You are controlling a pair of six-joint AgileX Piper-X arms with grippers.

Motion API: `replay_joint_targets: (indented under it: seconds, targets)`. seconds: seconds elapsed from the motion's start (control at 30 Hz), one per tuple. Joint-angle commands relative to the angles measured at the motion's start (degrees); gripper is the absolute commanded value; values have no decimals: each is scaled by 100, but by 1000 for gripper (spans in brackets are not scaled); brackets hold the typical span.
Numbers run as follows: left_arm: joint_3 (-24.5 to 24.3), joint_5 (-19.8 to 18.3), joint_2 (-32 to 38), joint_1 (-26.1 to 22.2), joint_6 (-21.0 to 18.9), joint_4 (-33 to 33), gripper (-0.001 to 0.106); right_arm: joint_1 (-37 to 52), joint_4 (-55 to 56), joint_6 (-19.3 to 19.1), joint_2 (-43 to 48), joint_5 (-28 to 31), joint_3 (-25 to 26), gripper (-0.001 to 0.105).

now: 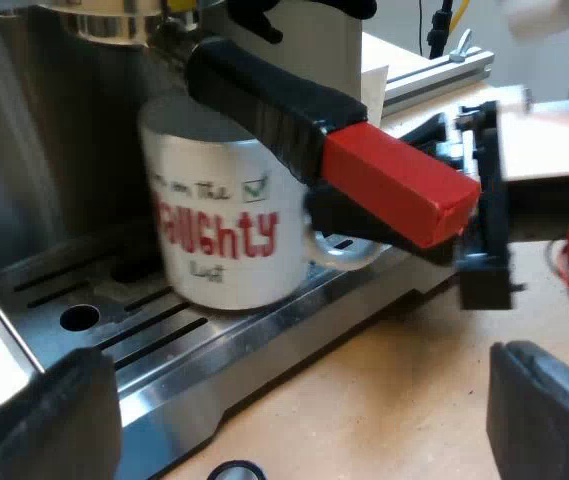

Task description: Remove mug from coffee machine

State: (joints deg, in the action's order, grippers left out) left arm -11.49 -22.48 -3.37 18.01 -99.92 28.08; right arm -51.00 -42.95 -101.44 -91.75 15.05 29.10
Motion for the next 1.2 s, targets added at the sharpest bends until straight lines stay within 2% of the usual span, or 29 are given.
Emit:
replay_joint_targets:
  seconds: [0.03, 0.17, 0.4, 0.67, 0.87, 1.2]
  targets:
    - [-12, -36, 4, 28, -49, -97, 77, -1, -176, -29, 381, 79, -136, 0]
    - [-12, -36, 4, 28, -49, -97, 77, -1, -176, -29, 583, 79, -287, 0]
    - [-12, -36, 4, 28, -49, -97, 77, -229, -47, -29, 1383, 245, -917, 0]
    - [-12, -36, 4, 28, -49, -97, 77, -457, 239, 22, 2113, 787, -1440, 0]
    - [-12, -36, 4, 28, -49, -97, 77, -433, 1069, 22, 2513, 1272, -1472, 0]
    - [-12, -36, 4, 28, -49, -97, 77, 191, 1158, 22, 2573, 1208, -1472, 0]
